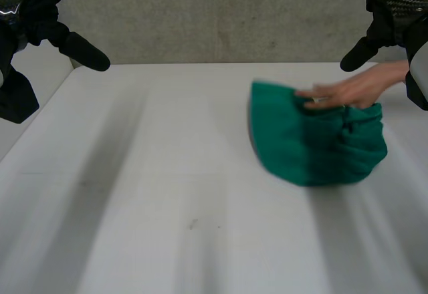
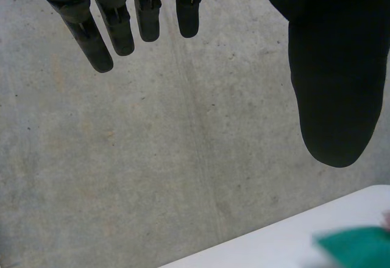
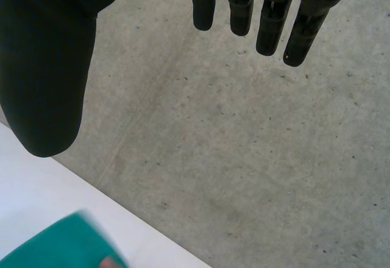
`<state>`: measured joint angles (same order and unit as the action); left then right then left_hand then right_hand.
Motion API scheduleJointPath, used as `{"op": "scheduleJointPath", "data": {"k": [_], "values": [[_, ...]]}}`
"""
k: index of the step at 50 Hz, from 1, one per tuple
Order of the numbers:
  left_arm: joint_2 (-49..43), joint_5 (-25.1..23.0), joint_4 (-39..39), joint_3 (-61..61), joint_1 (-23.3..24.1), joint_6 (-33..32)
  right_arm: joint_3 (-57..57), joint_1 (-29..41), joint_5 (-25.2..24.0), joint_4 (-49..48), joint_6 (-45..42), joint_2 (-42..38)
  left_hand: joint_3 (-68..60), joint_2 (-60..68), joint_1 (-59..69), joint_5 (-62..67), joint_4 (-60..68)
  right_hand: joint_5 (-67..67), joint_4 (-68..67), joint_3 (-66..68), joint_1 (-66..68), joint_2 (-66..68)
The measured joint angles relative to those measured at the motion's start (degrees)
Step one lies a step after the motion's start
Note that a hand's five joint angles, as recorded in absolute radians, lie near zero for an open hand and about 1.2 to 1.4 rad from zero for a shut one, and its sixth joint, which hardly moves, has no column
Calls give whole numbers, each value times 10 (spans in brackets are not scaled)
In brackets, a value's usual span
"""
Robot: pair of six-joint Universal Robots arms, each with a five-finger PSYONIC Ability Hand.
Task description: Fold the towel.
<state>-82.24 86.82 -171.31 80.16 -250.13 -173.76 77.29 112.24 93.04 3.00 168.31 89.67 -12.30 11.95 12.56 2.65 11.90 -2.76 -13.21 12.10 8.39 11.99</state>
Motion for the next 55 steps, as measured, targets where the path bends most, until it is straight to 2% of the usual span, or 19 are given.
{"op": "scheduleJointPath", "data": {"k": [16,30,47,55], "values": [[2,-1,-1,8,0,0,4,5,0,-1,0,6,0,0,0,0,0,0,0,0,0,0],[-2,-1,-7,11,4,0,23,11,-7,-37,-1,9,0,0,0,0,0,0,0,0,0,0],[-33,-3,-20,12,6,-1,29,15,-48,-39,-2,2,0,0,0,0,0,0,0,0,0,0],[-101,-4,-19,11,10,-2,29,14,-83,5,-45,-14,0,0,0,0,0,0,0,0,0,0]]}}
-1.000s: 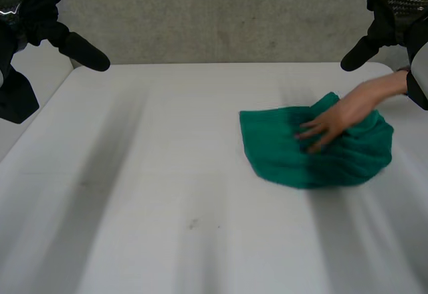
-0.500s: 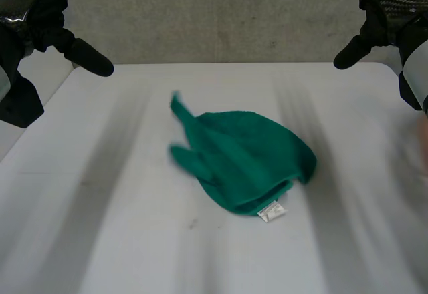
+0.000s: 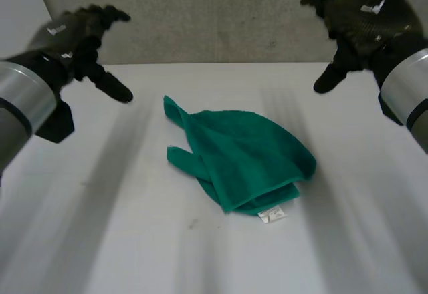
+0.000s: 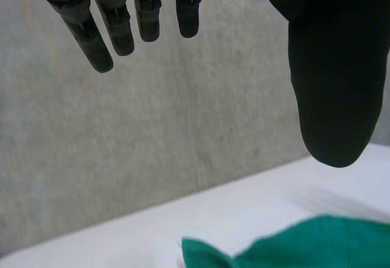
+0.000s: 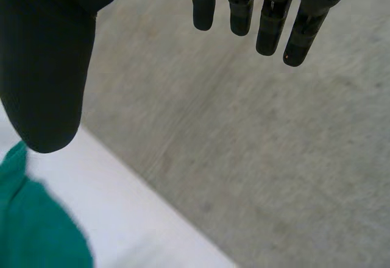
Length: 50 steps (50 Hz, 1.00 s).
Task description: Fold the towel.
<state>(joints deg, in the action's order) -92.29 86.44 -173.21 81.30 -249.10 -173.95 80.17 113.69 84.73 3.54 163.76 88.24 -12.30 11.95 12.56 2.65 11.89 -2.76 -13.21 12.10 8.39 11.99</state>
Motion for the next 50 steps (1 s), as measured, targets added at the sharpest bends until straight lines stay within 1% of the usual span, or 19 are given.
{"op": "scheduleJointPath", "data": {"k": [6,10,15,19,21,23,24,26,27,28,29,32,33,34,35,36,37,44,50], "values": [[-78,1,2,-4,15,-15,5,18,-13,63,-77,-35,0,0,0,0,0,0,0,0,0,0],[-157,5,2,-12,34,-57,24,59,-22,81,-117,-68,0,0,0,0,0,0,0,0,0,0],[-213,8,2,-22,52,-93,48,91,-34,69,-130,-99,-2,2,2,2,2,0,0,0,0,0],[-285,9,-7,-41,70,-123,81,111,-52,2,-130,-168,-5,12,3,3,13,0,0,0,2,1],[-306,11,-14,-48,73,-127,86,113,-54,-24,-129,-192,-52,57,57,52,59,-2,-1,3,7,2],[-326,15,-25,-56,75,-129,86,114,-55,-55,-128,-222,-52,57,57,52,59,-10,-6,11,18,9],[-338,19,-33,-61,76,-130,85,114,-55,-70,-127,-236,-103,107,110,102,109,-55,-54,67,73,66],[-353,26,-47,-68,76,-130,78,113,-54,-95,-127,-262,-135,139,143,133,141,-74,-76,88,95,86],[-363,34,-60,-72,76,-130,71,112,-52,-110,-127,-280,-220,223,228,209,218,-96,-100,112,118,111],[-369,38,-67,-74,76,-130,67,112,-51,-117,-127,-288,-220,223,228,209,218,-96,-100,112,118,111],[-377,47,-81,-77,76,-130,57,111,-48,-128,-127,-305,-279,283,298,274,284,-96,-100,112,118,111],[-384,56,-97,-79,76,-130,42,111,-44,-136,-127,-325,-279,283,298,274,284,-96,-100,112,118,111],[-388,62,-108,-80,76,-130,31,110,-40,-140,-127,-338,-398,408,409,392,403,-222,-236,257,241,259],[-390,66,-117,-79,76,-130,22,110,-37,-141,-127,-346,-505,510,516,497,507,-295,-314,326,315,329],[-390,68,-121,-79,76,-130,13,110,-33,-142,-127,-355,-505,510,521,502,512,-370,-389,400,377,416],[-390,69,-123,-79,76,-130,9,110,-31,-143,-127,-358,-536,542,531,528,544,-370,-389,400,377,416],[-389,70,-126,-78,77,-131,5,110,-29,-143,-127,-360,-536,542,531,528,544,-483,-500,509,456,521],[-369,70,-133,-73,82,-131,-27,101,-3,-141,-124,-366,-556,561,531,530,563,-531,-548,552,474,553],[-318,69,-131,-66,83,-128,-27,58,29,-138,-77,-324,-556,561,531,531,563,-534,-548,552,474,553]]}}
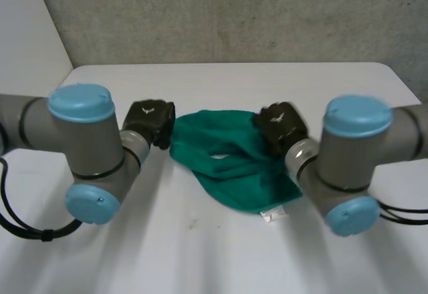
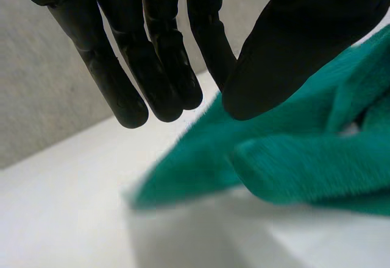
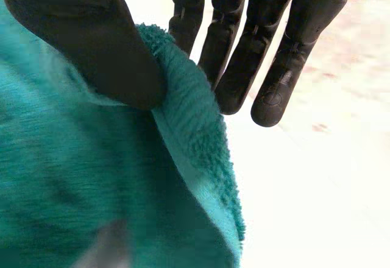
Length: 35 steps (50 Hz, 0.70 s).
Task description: Fold the towel.
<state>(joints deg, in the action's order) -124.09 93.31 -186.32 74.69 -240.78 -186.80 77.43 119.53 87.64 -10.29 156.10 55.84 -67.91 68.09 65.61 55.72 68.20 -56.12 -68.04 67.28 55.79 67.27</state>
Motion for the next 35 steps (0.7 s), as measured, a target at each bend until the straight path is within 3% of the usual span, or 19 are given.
{"op": "scheduleJointPath", "data": {"k": [4,6,14,16,17,18,20,26,35], "values": [[36,-1,0,7,-2,2,3,-24,6,4,49,37,0,0,0,0,0,-1,0,3,0,0],[88,-2,-1,17,-6,4,4,-51,-6,16,113,95,-1,1,0,0,0,-1,0,4,0,0],[147,-2,-1,40,-6,6,-16,-70,-69,57,171,209,-1,2,0,0,0,-2,0,4,0,0],[151,-1,-1,47,-3,7,-31,-68,-85,64,174,231,59,-59,-58,-48,-49,-3,0,4,0,0],[151,-1,-1,50,-2,7,-38,-66,-91,67,174,239,189,-191,-216,-186,-192,-3,0,4,0,0],[148,0,-1,53,1,8,-51,-62,-100,72,174,250,389,-404,-439,-388,-396,-3,0,4,0,0],[144,2,0,55,3,11,-66,-54,-108,78,173,261,504,-512,-518,-496,-513,-4,0,4,0,0],[115,3,0,54,7,35,-87,-38,-120,89,171,284,542,-549,-520,-526,-550,-4,0,4,0,0],[77,-11,10,50,12,129,-85,-16,-121,97,170,293,550,-559,-521,-528,-560,-4,0,4,0,0]]}}
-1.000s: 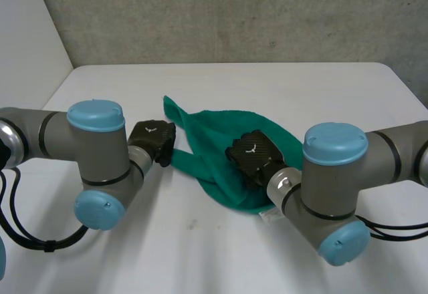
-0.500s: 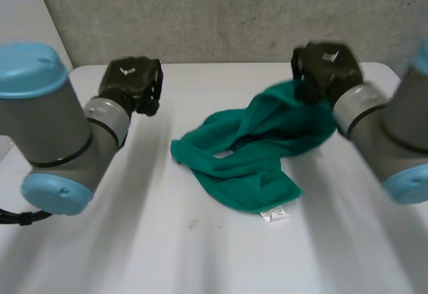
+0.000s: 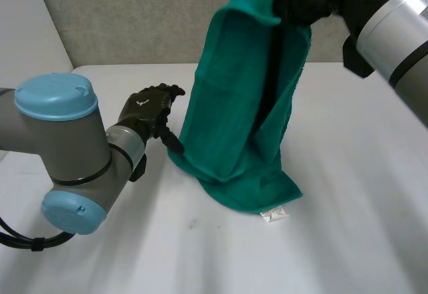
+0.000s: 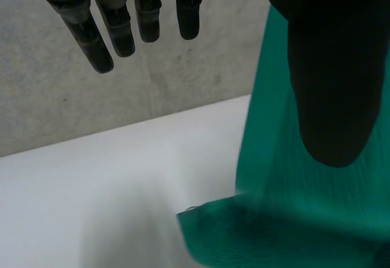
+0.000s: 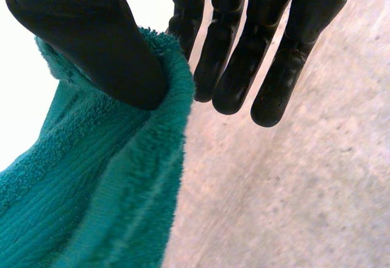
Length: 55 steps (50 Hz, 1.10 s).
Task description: Fold the towel.
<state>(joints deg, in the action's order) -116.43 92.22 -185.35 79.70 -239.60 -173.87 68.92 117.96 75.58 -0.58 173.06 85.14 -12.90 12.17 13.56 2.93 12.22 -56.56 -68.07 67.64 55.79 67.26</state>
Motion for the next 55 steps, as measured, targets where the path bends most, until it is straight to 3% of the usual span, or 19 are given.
{"op": "scheduleJointPath", "data": {"k": [9,18,21,22,26,29,30,37,40,46,55], "values": [[138,6,27,50,-4,14,4,53,5,3,-1,-107,0,0,0,0,0,0,0,0,0,0],[266,35,34,143,-82,3,-62,148,8,10,-5,-280,0,0,0,0,0,-1,0,0,0,0],[289,35,34,168,-111,1,-93,167,11,22,-7,-325,0,0,0,0,0,50,58,-67,-49,-65],[299,34,34,182,-125,0,-124,179,17,41,-9,-362,0,0,0,0,0,282,299,-297,-248,-307],[310,31,34,201,-139,-1,-164,187,35,79,-13,-396,0,0,0,0,0,463,476,-472,-384,-474],[313,30,34,206,-139,-1,-173,186,45,93,-14,-398,0,0,0,0,0,463,476,-472,-384,-474],[317,26,34,213,-135,-1,-180,184,65,112,-16,-387,0,0,0,0,0,528,548,-552,-441,-542],[312,5,33,216,-93,0,-136,159,100,128,-16,-303,0,0,0,0,0,530,549,-555,-443,-546],[269,-18,32,211,-26,0,-35,92,108,119,-17,-193,0,0,0,0,0,530,549,-555,-443,-546],[186,-21,28,191,50,-1,81,10,104,86,-17,-101,0,0,0,0,0,530,549,-555,-443,-546],[36,3,26,123,87,-9,232,-93,75,27,-25,-39,-28,35,28,32,35,530,549,-555,-443,-546]]}}
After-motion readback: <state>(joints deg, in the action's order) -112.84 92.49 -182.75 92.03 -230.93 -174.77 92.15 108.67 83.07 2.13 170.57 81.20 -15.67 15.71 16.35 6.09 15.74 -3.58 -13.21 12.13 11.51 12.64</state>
